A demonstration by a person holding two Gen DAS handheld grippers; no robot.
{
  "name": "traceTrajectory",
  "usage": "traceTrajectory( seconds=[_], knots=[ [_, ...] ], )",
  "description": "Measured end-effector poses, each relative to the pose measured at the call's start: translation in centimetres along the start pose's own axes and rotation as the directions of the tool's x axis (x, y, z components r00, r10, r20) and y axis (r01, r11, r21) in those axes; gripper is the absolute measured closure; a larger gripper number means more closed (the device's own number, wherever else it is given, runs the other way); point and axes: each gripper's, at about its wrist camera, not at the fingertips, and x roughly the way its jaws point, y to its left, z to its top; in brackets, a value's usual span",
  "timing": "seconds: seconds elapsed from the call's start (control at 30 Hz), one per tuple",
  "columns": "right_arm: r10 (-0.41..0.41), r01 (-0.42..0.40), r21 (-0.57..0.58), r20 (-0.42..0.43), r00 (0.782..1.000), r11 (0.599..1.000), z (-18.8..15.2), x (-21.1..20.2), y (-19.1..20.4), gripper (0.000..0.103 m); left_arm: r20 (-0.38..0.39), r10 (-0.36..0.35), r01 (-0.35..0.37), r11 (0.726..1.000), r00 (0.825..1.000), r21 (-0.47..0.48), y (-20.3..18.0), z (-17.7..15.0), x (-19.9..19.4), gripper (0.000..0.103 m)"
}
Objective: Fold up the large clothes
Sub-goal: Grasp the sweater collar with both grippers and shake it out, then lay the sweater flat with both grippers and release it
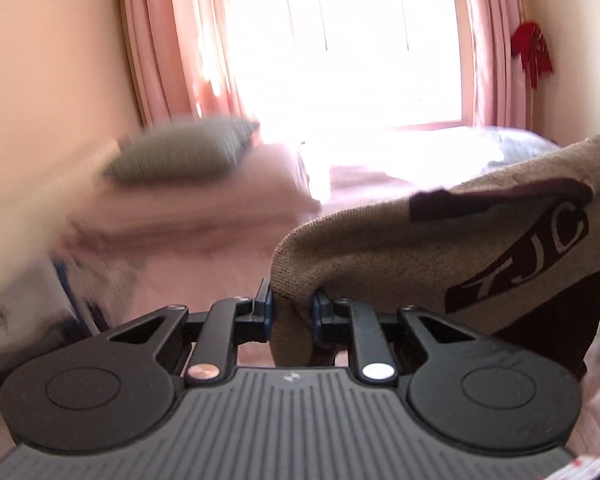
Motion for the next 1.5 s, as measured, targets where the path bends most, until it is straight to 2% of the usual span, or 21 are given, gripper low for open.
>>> traceTrajectory(
  seconds=[0.07,0.17,0.4,0.5,0.63,0.73,0.77,0.83,0.9,0.97,1.0,1.03,1.07,1.1,1.13,1.2,1.27,1.3,1.4,1.47,1.5],
  knots=[
    [0.033,-0.032,-0.012,0.078,0.996,0.999,1.7,-3.5,-0.5,0.103,0.086,0.042,-0.044,0.999,0.995,0.020,0.0,2.4,-3.6,0.087],
    [0.094,-0.087,-0.048,0.161,0.982,0.995,3.3,-8.9,-1.1,0.103,0.170,0.084,-0.090,0.995,0.982,0.032,-0.2,4.6,-9.1,0.087],
    [0.217,-0.196,-0.123,0.203,0.955,0.973,3.3,-18.6,-1.9,0.103,0.235,0.152,-0.166,0.985,0.960,0.039,-2.7,5.7,-19.7,0.087],
    [0.230,-0.208,-0.117,0.221,0.948,0.971,3.7,-21.1,-2.7,0.103,0.277,0.174,-0.202,0.976,0.945,0.076,-3.8,7.3,-22.5,0.087],
    [0.214,-0.196,-0.093,0.261,0.941,0.976,5.5,-21.8,-4.2,0.103,0.317,0.151,-0.200,0.972,0.936,0.125,-4.0,10.9,-23.1,0.087],
    [0.178,-0.168,-0.062,0.235,0.955,0.984,6.7,-19.3,-5.0,0.103,0.308,0.103,-0.163,0.970,0.946,0.178,-4.5,13.4,-20.0,0.087],
    [0.162,-0.155,-0.049,0.212,0.964,0.987,6.8,-17.7,-5.4,0.103,0.283,0.074,-0.132,0.973,0.956,0.191,-4.5,14.0,-17.8,0.087],
    [0.130,-0.129,-0.014,0.145,0.981,0.992,6.7,-13.9,-6.2,0.103,0.227,0.035,-0.082,0.976,0.973,0.200,-4.4,14.7,-12.9,0.087],
    [0.094,-0.095,0.009,0.063,0.994,0.995,6.5,-9.2,-6.4,0.103,0.137,-0.008,-0.020,0.978,0.991,0.206,-4.4,14.6,-6.5,0.087],
    [0.028,-0.026,0.035,-0.057,0.998,0.999,5.4,-2.5,-6.7,0.103,0.046,-0.066,0.056,0.980,0.997,0.193,-4.9,14.0,0.5,0.084],
    [-0.004,0.011,0.037,-0.192,0.981,0.999,4.5,1.9,-7.0,0.103,0.003,-0.093,0.090,0.976,0.996,0.199,-5.5,13.7,3.8,0.078],
    [-0.072,0.084,0.025,-0.316,0.946,0.996,3.0,5.9,-7.0,0.095,-0.049,-0.086,0.094,0.976,0.995,0.195,-6.3,13.0,7.9,0.073],
    [-0.146,0.158,-0.001,-0.391,0.909,0.987,1.8,8.6,-6.8,0.069,-0.097,-0.084,0.101,0.977,0.992,0.190,-6.9,12.1,11.7,0.061],
    [-0.205,0.213,-0.035,-0.466,0.861,0.976,0.0,11.2,-7.5,0.062,-0.134,-0.094,0.119,0.973,0.987,0.198,-7.5,11.2,14.3,0.056],
    [-0.209,0.221,-0.035,-0.497,0.842,0.975,-1.4,12.0,-7.4,0.061,-0.177,-0.090,0.128,0.968,0.980,0.216,-8.0,10.0,16.9,0.056],
    [-0.164,0.209,0.031,-0.512,0.843,0.977,-3.8,11.3,-6.7,0.061,-0.270,-0.064,0.128,0.966,0.961,0.225,-7.7,6.2,20.4,0.058],
    [-0.090,0.175,0.110,-0.536,0.840,0.978,-7.5,10.1,-4.9,0.061,-0.329,-0.110,0.171,0.972,0.938,0.163,-5.6,2.9,21.3,0.058],
    [-0.077,0.175,0.128,-0.553,0.830,0.976,-9.0,9.5,-4.0,0.061,-0.364,-0.136,0.193,0.973,0.921,0.126,-4.3,1.2,21.6,0.058],
    [-0.072,0.207,0.139,-0.638,0.767,0.968,-12.8,8.6,-1.4,0.061,-0.468,-0.186,0.237,0.970,0.864,0.053,-1.9,-4.4,21.7,0.061],
    [-0.051,0.224,0.178,-0.664,0.746,0.958,-14.7,8.3,-0.5,0.061,-0.517,-0.209,0.260,0.965,0.830,0.026,-1.5,-6.7,21.4,0.062],
    [-0.026,0.228,0.212,-0.675,0.737,0.950,-15.4,8.8,-0.3,0.061,-0.529,-0.218,0.269,0.963,0.820,0.020,-1.4,-7.6,21.3,0.062]
  ],
)
